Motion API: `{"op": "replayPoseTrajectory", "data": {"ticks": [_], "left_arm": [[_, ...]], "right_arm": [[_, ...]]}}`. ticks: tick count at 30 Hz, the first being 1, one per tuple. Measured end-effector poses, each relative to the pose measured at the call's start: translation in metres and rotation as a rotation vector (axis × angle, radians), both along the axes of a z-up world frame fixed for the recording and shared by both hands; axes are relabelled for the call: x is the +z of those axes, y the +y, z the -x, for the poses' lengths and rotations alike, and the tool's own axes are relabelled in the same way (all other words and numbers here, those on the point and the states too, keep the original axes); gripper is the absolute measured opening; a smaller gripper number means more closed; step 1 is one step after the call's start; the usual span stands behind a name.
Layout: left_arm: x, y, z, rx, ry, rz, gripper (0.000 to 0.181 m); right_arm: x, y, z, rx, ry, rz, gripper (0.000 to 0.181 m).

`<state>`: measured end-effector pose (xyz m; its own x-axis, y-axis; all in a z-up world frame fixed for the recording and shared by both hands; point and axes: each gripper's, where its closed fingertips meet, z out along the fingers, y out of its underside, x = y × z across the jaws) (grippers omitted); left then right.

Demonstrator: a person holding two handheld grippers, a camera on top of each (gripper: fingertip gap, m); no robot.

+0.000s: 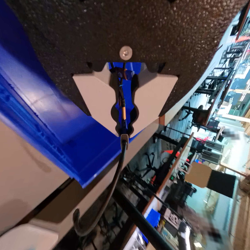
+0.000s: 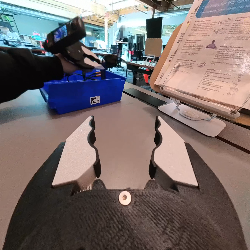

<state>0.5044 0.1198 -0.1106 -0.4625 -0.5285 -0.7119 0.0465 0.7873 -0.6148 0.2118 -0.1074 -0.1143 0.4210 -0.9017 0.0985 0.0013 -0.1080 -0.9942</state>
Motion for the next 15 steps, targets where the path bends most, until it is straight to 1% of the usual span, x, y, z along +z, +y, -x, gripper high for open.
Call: {"op": "replayPoseTrajectory", "data": {"ticks": [1,4,6,8,9,11,12,14,15], "left_arm": [[0.016,0.0,0.008,-0.019,-0.031,0.028,0.007],[0.073,0.001,0.036,-0.075,-0.158,0.111,0.007],[0.114,-0.003,0.06,-0.134,-0.244,0.166,0.007],[0.149,-0.015,0.093,-0.236,-0.306,0.214,0.007],[0.162,-0.024,0.111,-0.296,-0.325,0.227,0.007],[0.178,-0.046,0.152,-0.448,-0.328,0.255,0.007],[0.18,-0.056,0.173,-0.517,-0.306,0.276,0.006],[0.176,-0.077,0.213,-0.64,-0.208,0.349,0.007],[0.171,-0.086,0.231,-0.696,-0.144,0.399,0.007]], "right_arm": [[0.001,0.0,0.001,0.005,0.003,-0.013,0.088],[0.001,0.005,0.003,0.029,0.026,-0.043,0.088],[0.001,0.01,0.004,0.048,0.033,-0.061,0.088],[0.001,0.015,0.006,0.075,0.049,-0.082,0.088],[0.001,0.018,0.005,0.091,0.058,-0.097,0.089],[0.004,0.021,0.007,0.11,0.058,-0.119,0.09],[0.007,0.02,0.007,0.099,0.042,-0.114,0.091],[0.014,0.022,0.01,0.091,-0.021,-0.072,0.093],[0.02,0.025,0.012,0.095,-0.063,-0.051,0.091]]}}
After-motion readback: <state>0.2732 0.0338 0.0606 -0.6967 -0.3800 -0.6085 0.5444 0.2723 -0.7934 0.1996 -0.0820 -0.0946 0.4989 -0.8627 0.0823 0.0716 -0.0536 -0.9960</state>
